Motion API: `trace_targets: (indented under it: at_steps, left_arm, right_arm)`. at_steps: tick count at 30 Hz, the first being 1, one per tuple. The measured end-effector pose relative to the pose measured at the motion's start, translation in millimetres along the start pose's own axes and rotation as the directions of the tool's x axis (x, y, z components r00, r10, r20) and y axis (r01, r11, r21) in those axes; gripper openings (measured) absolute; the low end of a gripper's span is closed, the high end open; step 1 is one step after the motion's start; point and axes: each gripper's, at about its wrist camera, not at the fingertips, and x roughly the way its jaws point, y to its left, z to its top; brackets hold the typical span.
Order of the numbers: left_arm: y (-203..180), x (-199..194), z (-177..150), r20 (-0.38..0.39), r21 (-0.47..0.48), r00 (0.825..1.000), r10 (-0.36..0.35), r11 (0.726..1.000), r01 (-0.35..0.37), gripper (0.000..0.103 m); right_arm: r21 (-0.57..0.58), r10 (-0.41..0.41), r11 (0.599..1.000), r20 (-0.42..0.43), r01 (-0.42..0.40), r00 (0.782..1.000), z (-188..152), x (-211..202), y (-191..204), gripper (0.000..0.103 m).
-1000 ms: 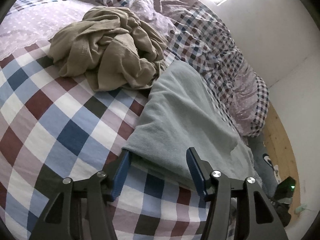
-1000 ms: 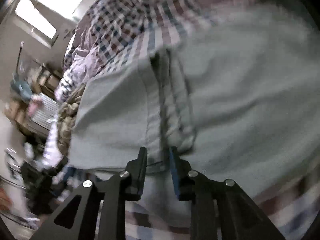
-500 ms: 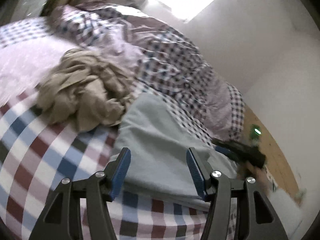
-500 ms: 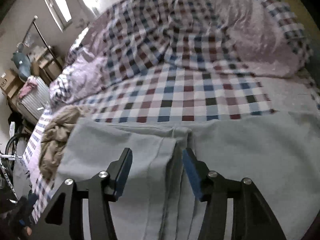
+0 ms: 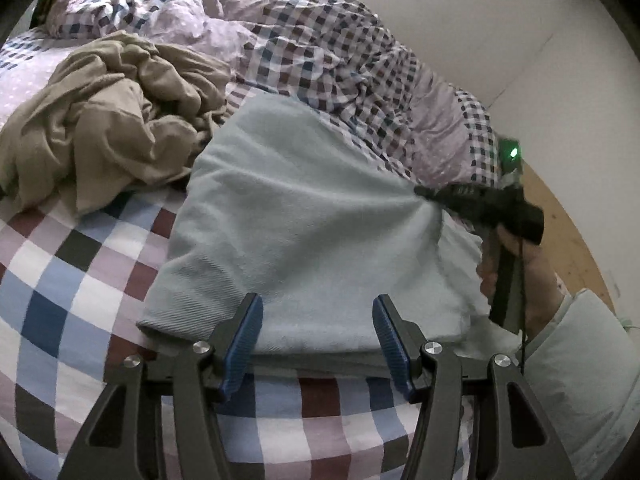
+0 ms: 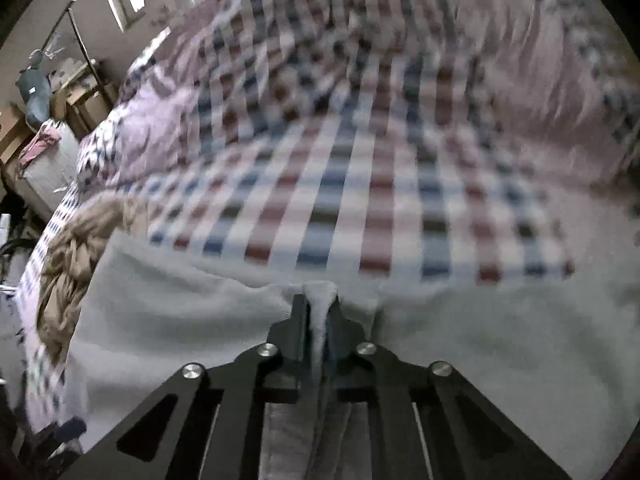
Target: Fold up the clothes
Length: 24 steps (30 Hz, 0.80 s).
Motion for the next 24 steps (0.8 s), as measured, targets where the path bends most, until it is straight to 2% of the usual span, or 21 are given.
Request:
trace_targets:
  at_steps: [5,8,9,10,13,16,20,21,22,24]
  left_arm:
    - [-2.7,3.4,-1.9,-0.008,0.017,1.0,0.021,1.0,-0.021,0.062]
    - [-2.6,1.9,-0.1,-0.009,0.008,1.0,0.015,1.0,-0.015,0.065]
    - [-2.1,0.9,0.5,-0.01,0.004,1.0,0.012,1.0,-0.012,0.065]
    - [-1.5,-0.4,1.2,-0.009,-0.002,1.0,0.007,1.0,-0.007,0.066]
    - [0.2,-5.4,3.8,0.001,-0.033,1.0,-0.026,0.999,0.026,0.069]
    - [-0.9,-13.1,5.5,0.024,-0.037,0.998,-0.054,0.998,0.054,0.072]
    - [-6.5,-12.5,7.1,0.033,-0.013,0.999,0.001,1.0,-0.001,0.072]
    - [-6.2,-11.9,6.7,0.034,-0.013,0.999,0.017,1.0,-0.017,0.072]
    - [-5.1,-11.0,7.0,0.034,-0.017,0.999,0.023,1.0,-0.022,0.072]
    - [-2.9,-9.2,7.4,0.034,-0.026,0.999,0.034,0.999,-0.033,0.072]
  right_arm:
    - [-0.077,-0.106,0.992,-0.063,0.101,0.992,-8.4,35.3,10.3,0.007]
    - [-0.08,-0.169,0.984,-0.09,0.162,0.982,-7.8,27.1,13.5,0.027]
    - [-0.069,-0.194,0.98,-0.097,0.188,0.976,-7.6,19.7,13.3,0.039]
    - [-0.046,-0.196,0.98,-0.09,0.192,0.977,-8.6,8.8,13.2,0.041]
    - [-0.022,-0.088,0.996,-0.032,0.087,0.996,-26.7,-34.8,26.0,0.043]
    - [-0.067,-0.015,0.998,0.021,0.016,1.0,-38.3,-61.0,49.8,0.043]
    - [-0.157,0.044,0.987,0.11,-0.027,0.993,-31.9,-58.5,100.1,0.041]
    - [-0.171,0.045,0.985,0.114,-0.025,0.993,-29.1,-49.4,110.2,0.036]
    - [-0.189,0.038,0.982,0.114,-0.016,0.993,-27.6,-39.6,119.2,0.023]
    - [-0.19,-0.014,0.982,0.044,0.022,0.999,-35.8,-8.6,117.9,0.011]
